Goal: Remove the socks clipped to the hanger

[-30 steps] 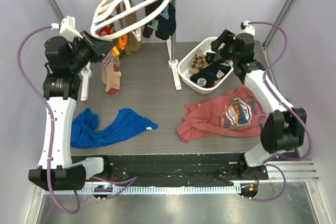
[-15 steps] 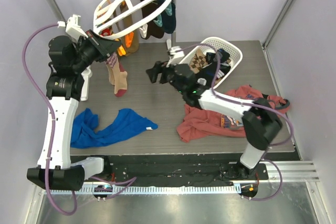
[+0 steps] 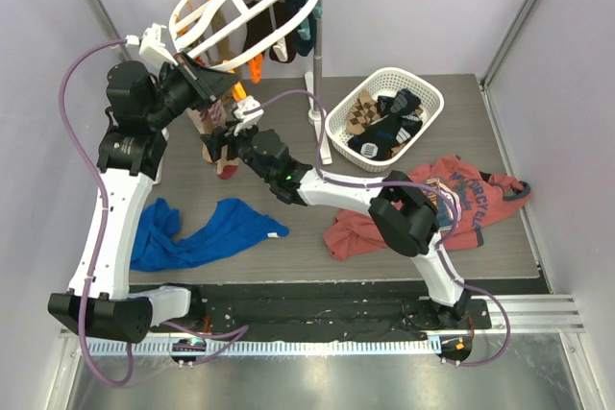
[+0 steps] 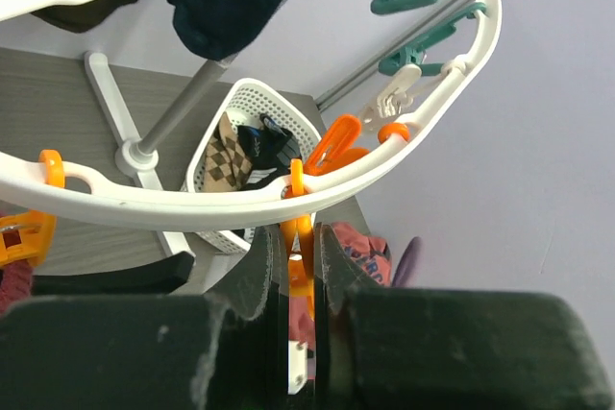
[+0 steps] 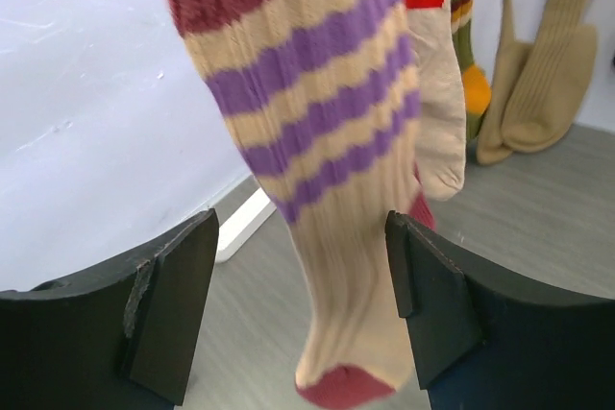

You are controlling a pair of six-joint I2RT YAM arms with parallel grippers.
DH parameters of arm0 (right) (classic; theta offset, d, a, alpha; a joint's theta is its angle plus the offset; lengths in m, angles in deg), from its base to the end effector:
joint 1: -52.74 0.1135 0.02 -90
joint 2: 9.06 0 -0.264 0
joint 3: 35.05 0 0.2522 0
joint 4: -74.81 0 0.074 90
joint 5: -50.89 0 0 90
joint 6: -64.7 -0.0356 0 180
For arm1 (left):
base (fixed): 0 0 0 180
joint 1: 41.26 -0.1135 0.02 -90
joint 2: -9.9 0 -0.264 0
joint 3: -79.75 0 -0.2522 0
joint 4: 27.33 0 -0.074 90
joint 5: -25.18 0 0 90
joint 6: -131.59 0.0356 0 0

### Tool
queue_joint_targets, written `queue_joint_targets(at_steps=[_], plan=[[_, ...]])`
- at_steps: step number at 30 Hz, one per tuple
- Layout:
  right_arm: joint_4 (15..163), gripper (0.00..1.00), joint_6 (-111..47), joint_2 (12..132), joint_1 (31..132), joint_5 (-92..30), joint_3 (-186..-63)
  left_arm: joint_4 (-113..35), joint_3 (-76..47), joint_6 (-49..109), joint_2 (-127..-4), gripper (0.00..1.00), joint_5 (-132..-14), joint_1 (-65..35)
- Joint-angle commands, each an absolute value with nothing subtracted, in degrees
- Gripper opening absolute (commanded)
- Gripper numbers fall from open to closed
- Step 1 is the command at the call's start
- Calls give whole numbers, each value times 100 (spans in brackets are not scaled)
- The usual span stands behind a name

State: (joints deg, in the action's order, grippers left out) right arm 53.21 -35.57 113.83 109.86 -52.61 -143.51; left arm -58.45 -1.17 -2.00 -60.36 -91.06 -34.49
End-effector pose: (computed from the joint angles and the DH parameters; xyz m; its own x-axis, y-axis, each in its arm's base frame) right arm 0.2868 0.4283 0.2859 -0.0565 0.2319 -0.9711 -0.6919 0.6921 0.2056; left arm 0.2540 -0.0460 0.4793 -0.4042 -0.5748 -0.7115 0.3668 0.6107 -0.7018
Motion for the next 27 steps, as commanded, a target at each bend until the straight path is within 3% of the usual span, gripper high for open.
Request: queue_joint_targets(at_steps=[1, 4, 5, 8, 14, 20, 27], plan=[[4717, 76, -3059, 11697, 11075, -6009, -14988, -5471, -45, -227, -6050, 7, -9022, -3361], [4682, 40, -3014, 11733, 11092, -6117, -14963, -5497, -36, -183, -6033, 7, -8996, -3361], [4603, 18, -3014, 11706, 11084, -6117, -14893, -5567, -27, -139, -6024, 7, -8969, -3361], [4480, 1, -2988, 11504, 11092, -6108, -14655, -5839, 34, -52, -5972, 11, -8741, -3361], [4646, 1, -3180, 10907, 11084, -5696, -14269, -6708, 385, 203, -5796, 42, -8189, -3361], [4883, 1, -3453, 10160, 11093, -5309, -13662, -7641, 676, 371, -5463, 61, -7406, -3361], [5262, 1, -3725, 9702, 11093, -5107, -13302, -8248, 904, 379, -5251, 67, -6843, -3361]])
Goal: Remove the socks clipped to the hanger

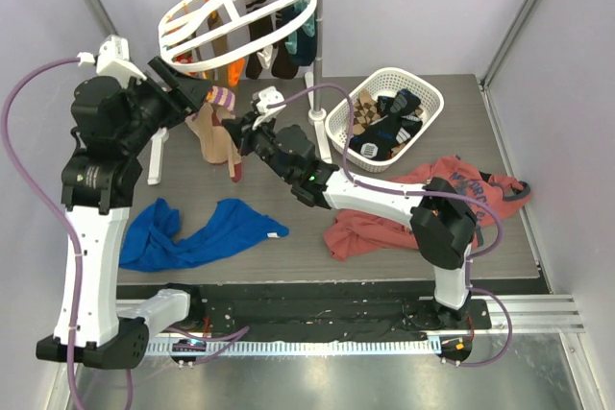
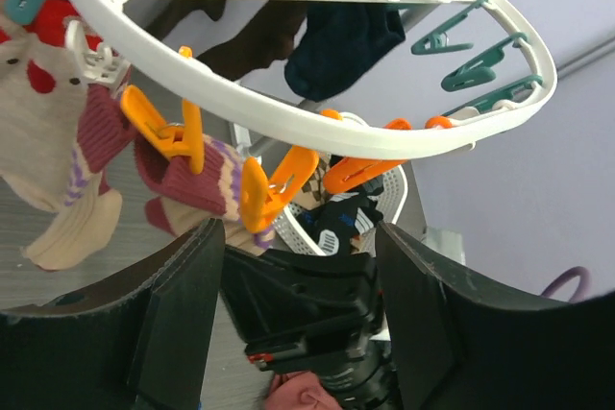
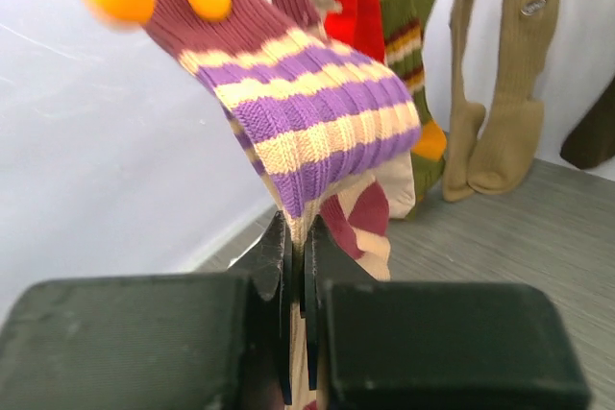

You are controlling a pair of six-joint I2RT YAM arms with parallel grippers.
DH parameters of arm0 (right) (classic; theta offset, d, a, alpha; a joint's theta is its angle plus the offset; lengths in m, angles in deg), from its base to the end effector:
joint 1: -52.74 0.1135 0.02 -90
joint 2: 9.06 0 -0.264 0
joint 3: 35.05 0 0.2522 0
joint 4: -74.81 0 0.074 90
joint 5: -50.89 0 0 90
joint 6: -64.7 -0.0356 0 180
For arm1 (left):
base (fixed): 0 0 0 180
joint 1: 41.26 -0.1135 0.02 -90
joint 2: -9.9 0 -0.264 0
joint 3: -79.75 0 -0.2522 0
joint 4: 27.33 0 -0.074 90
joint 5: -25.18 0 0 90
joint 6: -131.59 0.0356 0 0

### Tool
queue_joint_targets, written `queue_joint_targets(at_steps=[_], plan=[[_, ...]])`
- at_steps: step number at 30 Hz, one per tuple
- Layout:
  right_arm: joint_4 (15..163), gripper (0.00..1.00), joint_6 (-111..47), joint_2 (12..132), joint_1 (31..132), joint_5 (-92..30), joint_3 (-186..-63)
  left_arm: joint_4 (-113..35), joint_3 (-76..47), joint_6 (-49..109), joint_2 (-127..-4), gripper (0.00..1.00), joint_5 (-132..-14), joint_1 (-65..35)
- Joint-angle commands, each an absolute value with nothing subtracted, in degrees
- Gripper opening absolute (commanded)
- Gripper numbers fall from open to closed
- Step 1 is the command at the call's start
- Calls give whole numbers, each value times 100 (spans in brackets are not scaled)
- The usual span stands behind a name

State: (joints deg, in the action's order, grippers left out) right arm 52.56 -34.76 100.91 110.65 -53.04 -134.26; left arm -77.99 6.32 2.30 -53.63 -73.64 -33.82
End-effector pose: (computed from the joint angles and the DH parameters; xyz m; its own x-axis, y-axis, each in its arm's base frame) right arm 0.2539 0.3888 0.3362 -0.0102 0.2841 -0.9588 -0.7049 0.6780 0.2084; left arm 0.1925 -0.0306 0.5075 -0.2782 -0.5947 -0.7542 0.1324 0.7540 -0.6434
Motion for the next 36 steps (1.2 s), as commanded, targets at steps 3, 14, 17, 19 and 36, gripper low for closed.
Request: queue_joint_targets(at_steps=[3, 14, 17, 19, 36], plan=[[5428, 1, -3787, 9684, 11084, -4975, -13354, -8415, 948, 459, -5242, 71, -6754, -3361], [5613, 1, -4112, 9553, 11119, -4887, -13249, -8890, 1160, 784, -5251, 68, -5815, -3370], [5605, 1, -4217, 9509, 11128, -4808, -13205, -8724, 1081, 854, -5268, 63, -5647, -3361], [5482, 1, -4270, 9465, 11119, -4729, -13135, -8600, 1045, 907, -5312, 60, -5656, -3361], [5148, 1, -4438, 9298, 11119, -4456, -12879, -7432, 633, 459, -5655, 58, -6007, -3387]])
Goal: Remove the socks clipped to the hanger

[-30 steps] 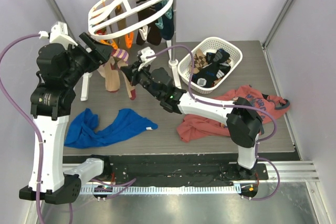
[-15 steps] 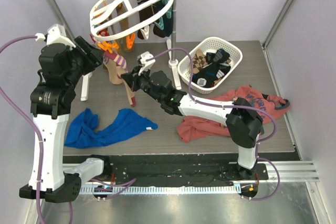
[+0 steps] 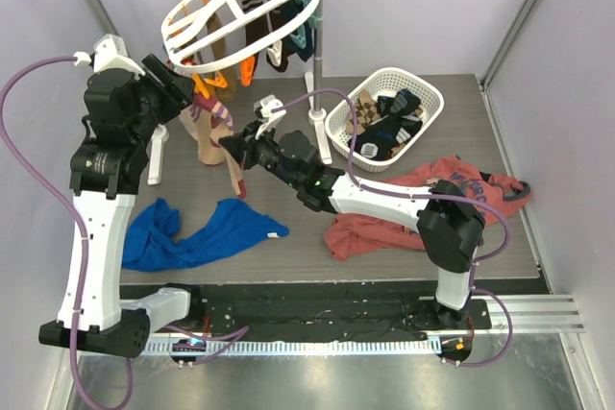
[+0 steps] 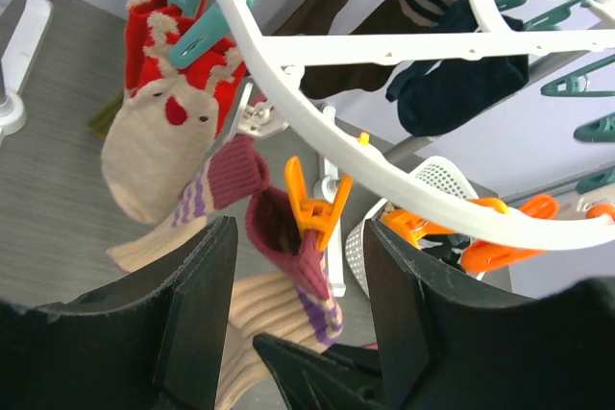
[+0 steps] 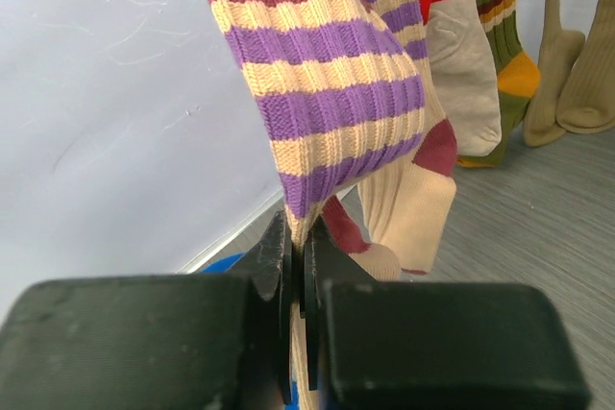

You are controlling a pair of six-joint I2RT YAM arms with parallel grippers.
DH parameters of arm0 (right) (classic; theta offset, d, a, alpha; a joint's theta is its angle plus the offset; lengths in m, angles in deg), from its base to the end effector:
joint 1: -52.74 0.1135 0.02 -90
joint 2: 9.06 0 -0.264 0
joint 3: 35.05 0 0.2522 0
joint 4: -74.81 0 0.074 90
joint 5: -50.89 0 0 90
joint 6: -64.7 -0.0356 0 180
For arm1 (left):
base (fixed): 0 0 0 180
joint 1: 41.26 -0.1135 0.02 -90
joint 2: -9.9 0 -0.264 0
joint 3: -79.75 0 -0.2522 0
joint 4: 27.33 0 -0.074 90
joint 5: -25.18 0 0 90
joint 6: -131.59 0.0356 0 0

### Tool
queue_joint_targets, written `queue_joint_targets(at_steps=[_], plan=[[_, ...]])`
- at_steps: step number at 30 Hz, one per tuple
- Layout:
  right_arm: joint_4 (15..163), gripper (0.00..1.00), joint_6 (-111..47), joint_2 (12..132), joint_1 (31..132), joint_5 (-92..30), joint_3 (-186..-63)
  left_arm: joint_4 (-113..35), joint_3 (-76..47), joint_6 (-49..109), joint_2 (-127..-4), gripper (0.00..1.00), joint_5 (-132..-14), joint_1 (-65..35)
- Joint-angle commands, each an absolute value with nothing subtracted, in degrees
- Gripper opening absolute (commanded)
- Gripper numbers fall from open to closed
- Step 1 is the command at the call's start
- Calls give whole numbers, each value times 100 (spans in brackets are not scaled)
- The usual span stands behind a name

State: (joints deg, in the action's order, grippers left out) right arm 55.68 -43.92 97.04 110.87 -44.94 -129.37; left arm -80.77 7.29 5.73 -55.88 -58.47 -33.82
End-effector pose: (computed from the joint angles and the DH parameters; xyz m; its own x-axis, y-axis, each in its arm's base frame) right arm 0.2399 0.3791 0.3297 -0.1888 0.2980 -0.9357 -0.7718 0.5442 0.3290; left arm 0.2057 -0.0229 0.5001 -0.1752 -0.5643 -0.8068 -0.1003 0.8254 -0.5555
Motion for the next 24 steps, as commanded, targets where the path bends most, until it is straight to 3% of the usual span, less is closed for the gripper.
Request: queue_joint_targets(at_steps=[1, 13, 24], plan=[[5139, 1, -4420, 9298, 11128, -4456, -12871, -7361, 606, 450, -5664, 58, -6103, -3379], [5104, 1, -4411, 9289, 11128, -4377, -12835, -7009, 369, 459, -5795, 57, -6069, -3379], [5112, 1, -4438, 9333, 11128, -4307, -12906, -6842, 325, 494, -5980, 45, -6095, -3388]])
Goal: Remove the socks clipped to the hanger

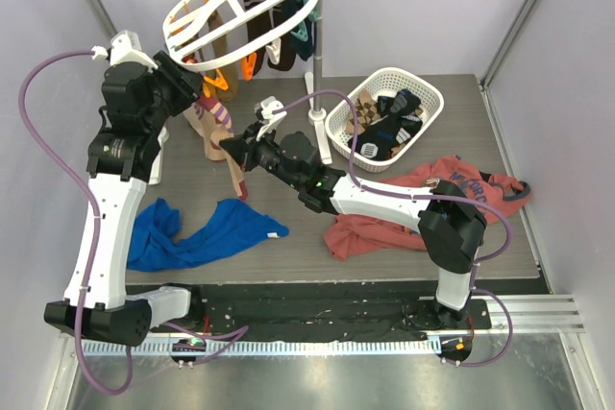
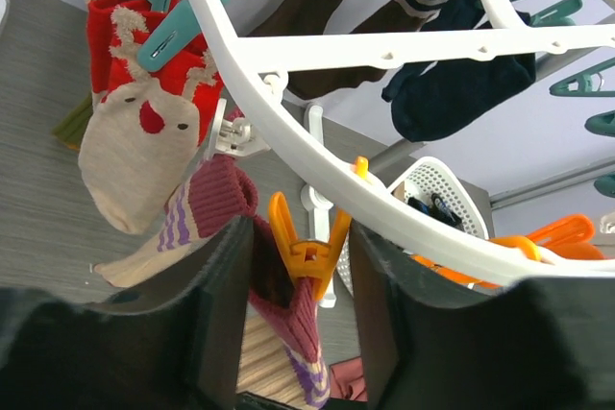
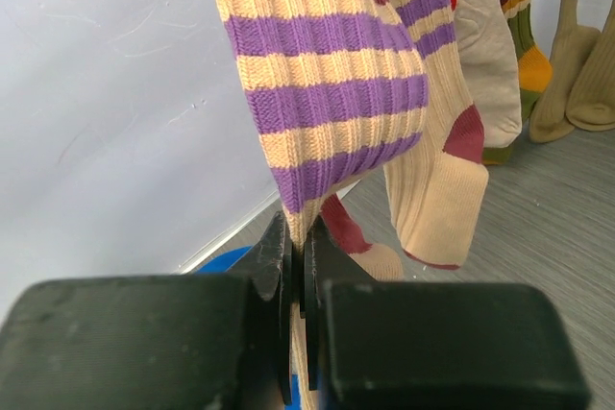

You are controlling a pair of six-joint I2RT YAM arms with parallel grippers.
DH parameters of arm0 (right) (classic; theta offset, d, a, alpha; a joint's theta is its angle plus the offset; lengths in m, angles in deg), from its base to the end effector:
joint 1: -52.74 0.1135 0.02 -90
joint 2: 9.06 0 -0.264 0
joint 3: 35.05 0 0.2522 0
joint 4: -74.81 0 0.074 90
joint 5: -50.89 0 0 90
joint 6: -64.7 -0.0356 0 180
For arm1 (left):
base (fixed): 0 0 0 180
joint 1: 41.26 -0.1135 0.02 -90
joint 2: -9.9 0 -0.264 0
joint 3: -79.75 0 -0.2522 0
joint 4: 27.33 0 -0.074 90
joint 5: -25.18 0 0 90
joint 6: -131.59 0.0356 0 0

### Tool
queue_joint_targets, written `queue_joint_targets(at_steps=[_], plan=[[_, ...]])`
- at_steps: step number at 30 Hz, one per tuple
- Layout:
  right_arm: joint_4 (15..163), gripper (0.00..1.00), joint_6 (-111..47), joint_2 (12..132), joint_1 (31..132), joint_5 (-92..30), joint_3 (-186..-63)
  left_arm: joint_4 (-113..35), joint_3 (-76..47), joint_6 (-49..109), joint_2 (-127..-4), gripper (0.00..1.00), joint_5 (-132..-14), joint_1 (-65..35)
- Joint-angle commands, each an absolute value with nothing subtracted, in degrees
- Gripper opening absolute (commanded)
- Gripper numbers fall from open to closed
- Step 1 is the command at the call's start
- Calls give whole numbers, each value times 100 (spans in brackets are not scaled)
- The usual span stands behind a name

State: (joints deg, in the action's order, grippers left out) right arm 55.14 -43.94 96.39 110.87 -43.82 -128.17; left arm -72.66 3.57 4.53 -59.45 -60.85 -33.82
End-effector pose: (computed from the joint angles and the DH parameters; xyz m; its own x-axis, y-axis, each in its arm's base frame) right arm 0.2376 0.3766 0.3281 -0.1929 0.2931 -0.9364 -0.7828 0.5295 0.3269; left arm 0.2406 -0.0289 0.4826 -0.1863 -0.5820 -0.7916 -0.0633 0.8111 -0.5814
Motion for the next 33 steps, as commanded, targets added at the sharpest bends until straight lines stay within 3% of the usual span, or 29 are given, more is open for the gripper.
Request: queue_joint_targets(at_steps=[1, 9, 16, 24, 33], plan=[[5121, 1, -4438, 9342, 11128, -4298, -12906, -6825, 325, 503, -5989, 43, -6095, -3388], [5130, 1, -4447, 9342, 11128, -4324, -12862, -6851, 430, 573, -6006, 0, -6051, -3396], [5420, 1, -4534, 8965, 11101, -4657, -12494, -6947, 500, 608, -6015, 0, -6113, -3414], [6632, 1, -4762, 7648, 10584, -5754, -11756, -6939, 553, 863, -5971, 0, -6367, -3405], [7617, 4, -4965, 7030, 8677, -5889, -11359, -6684, 387, 1127, -5813, 2, -6675, -3405]])
